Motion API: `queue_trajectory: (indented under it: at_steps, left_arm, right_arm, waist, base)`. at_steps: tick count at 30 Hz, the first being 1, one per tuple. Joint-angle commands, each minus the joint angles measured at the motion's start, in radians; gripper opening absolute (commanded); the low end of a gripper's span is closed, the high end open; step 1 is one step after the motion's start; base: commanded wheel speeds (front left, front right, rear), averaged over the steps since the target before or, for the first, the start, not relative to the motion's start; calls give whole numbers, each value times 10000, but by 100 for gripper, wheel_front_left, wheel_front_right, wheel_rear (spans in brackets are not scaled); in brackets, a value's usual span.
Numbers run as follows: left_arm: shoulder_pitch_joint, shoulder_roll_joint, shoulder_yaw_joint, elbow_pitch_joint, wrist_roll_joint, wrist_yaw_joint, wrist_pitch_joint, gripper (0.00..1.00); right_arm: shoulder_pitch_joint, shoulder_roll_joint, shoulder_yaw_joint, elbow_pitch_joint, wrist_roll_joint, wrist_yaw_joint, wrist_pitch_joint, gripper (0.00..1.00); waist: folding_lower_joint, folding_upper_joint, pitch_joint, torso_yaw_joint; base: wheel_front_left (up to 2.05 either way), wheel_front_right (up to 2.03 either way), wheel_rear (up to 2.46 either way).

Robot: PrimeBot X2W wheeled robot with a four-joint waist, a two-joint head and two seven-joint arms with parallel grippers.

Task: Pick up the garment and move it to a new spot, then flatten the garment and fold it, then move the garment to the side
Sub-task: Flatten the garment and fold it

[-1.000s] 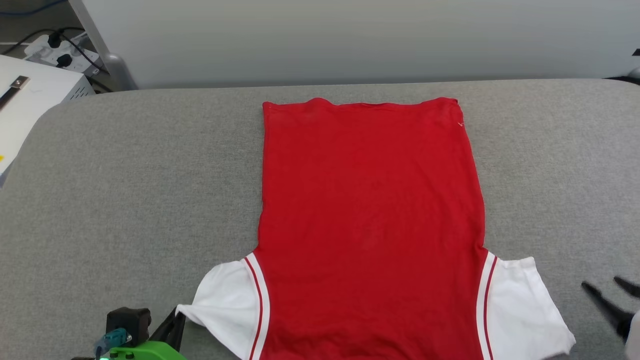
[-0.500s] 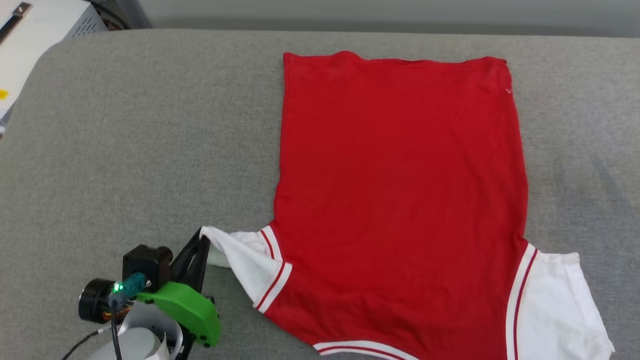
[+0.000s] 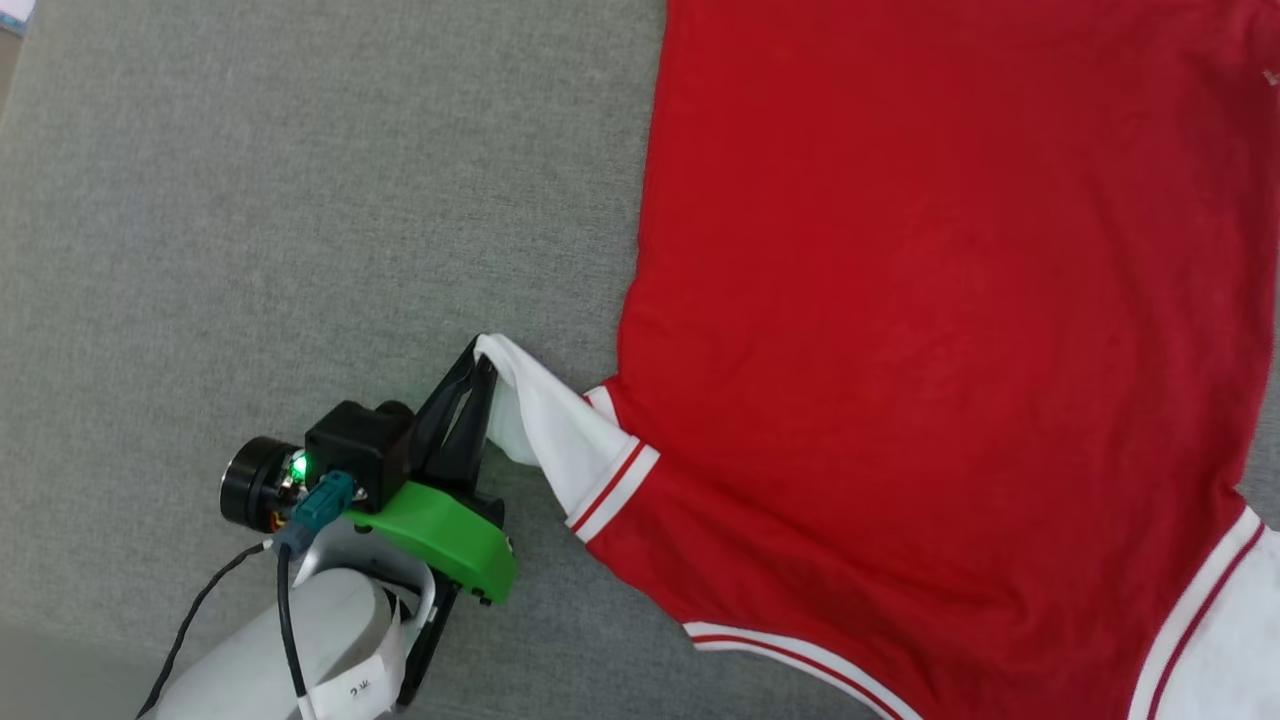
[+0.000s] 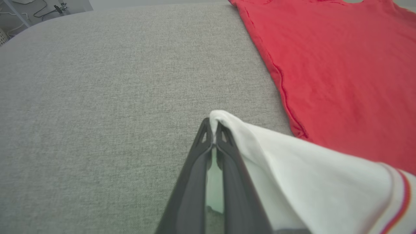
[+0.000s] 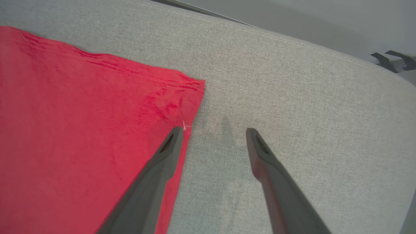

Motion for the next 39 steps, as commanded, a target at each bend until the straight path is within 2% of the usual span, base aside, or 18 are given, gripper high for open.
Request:
queue_trajectory:
  at_steps: [1, 8, 13, 14, 15, 16, 23, 30, 36, 39]
  left_arm:
    - [-240, -105, 83, -42, 153, -105, -55, 0]
    - [-369, -434, 371, 185, 498, -427, -57, 0]
    - [-349, -610, 476, 371, 662, -614, -58, 0]
    - [-354, -644, 498, 407, 707, -652, -58, 0]
    - [-345, -673, 520, 448, 737, -686, -58, 0]
    - [-333, -685, 520, 486, 759, -718, -58, 0]
    - [-114, -729, 635, 750, 832, -825, -58, 0]
    - [529, -589, 789, 1010, 728, -811, -58, 0]
    - [1186, -513, 879, 1074, 604, -749, -58, 0]
    - [1534, -412, 918, 1082, 495, -652, -56, 0]
  right_arm:
    - [-197, 159, -108, 185, -156, -7, 75, 100]
    - [-3, 566, -388, 980, -790, -7, 65, 100]
    - [693, 517, -265, 1027, -656, -7, 229, 100]
    - [797, 452, -250, 975, -614, -7, 270, 49]
    - [858, 415, -267, 932, -562, -7, 282, 21]
    - [904, 382, -252, 883, -536, -7, 308, 0]
    - [867, 417, -467, 597, -399, -7, -282, 0]
    - [1134, 359, -273, 506, -13, -7, -1390, 0]
    - [2576, -678, 811, -835, 1212, -7, -2196, 0]
    - [3664, -1369, 879, -1506, 1928, -7, -2785, 0]
  waist:
    - [-1, 0, 1163, 976]
    - [-1, 0, 1692, 1177]
    - [-1, 0, 1717, 1122]
    - [-1, 0, 1697, 1116]
    - [-1, 0, 1661, 1093]
    - [-1, 0, 1625, 1076]
    - [-1, 0, 1013, 847]
    - [-1, 0, -333, 378]
    - [-1, 0, -1581, -10]
    - [-1, 0, -2103, -243]
  base:
    - [0, 0, 0]
    - [0, 0, 0]
    - [0, 0, 0]
    - [0, 0, 0]
    - [0, 0, 0]
    - [0, 0, 0]
    - [0, 0, 0]
    - [0, 0, 0]
    - [0, 0, 0]
    - [0, 0, 0]
